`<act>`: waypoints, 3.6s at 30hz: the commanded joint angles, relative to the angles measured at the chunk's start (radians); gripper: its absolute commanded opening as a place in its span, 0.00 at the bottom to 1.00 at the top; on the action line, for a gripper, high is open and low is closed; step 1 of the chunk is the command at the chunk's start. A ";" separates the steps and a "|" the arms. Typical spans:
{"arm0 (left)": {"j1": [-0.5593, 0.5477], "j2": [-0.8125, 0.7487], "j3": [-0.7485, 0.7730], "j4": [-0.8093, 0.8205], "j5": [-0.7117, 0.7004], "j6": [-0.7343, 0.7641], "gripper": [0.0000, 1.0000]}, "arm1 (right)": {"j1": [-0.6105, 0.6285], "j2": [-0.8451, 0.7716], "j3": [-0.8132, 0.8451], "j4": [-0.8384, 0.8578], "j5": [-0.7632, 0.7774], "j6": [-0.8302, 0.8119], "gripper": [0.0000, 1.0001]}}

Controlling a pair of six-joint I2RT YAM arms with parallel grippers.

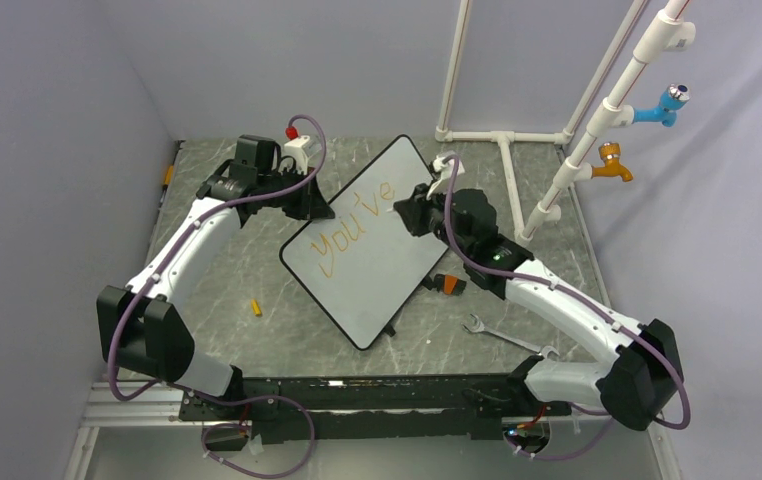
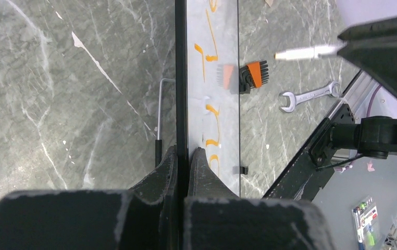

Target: Write a sentence on the whiteboard

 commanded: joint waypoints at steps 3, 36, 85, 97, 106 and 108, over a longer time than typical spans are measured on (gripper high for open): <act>0.018 -0.012 -0.007 -0.010 -0.234 0.094 0.00 | 0.058 -0.052 -0.050 0.073 -0.086 -0.016 0.00; 0.079 -0.026 -0.037 0.030 -0.249 0.051 0.00 | 0.247 0.066 -0.168 0.335 -0.261 -0.020 0.00; 0.079 -0.030 -0.040 0.035 -0.239 0.047 0.00 | 0.339 0.078 -0.254 0.283 -0.150 -0.071 0.00; 0.079 -0.030 -0.039 0.033 -0.236 0.047 0.00 | 0.340 0.094 -0.213 0.221 -0.011 -0.075 0.00; 0.078 -0.033 -0.039 0.035 -0.233 0.047 0.00 | 0.340 0.128 -0.138 0.218 0.014 -0.098 0.00; 0.079 -0.035 -0.038 0.033 -0.233 0.047 0.00 | 0.339 0.139 -0.120 0.219 0.011 -0.101 0.00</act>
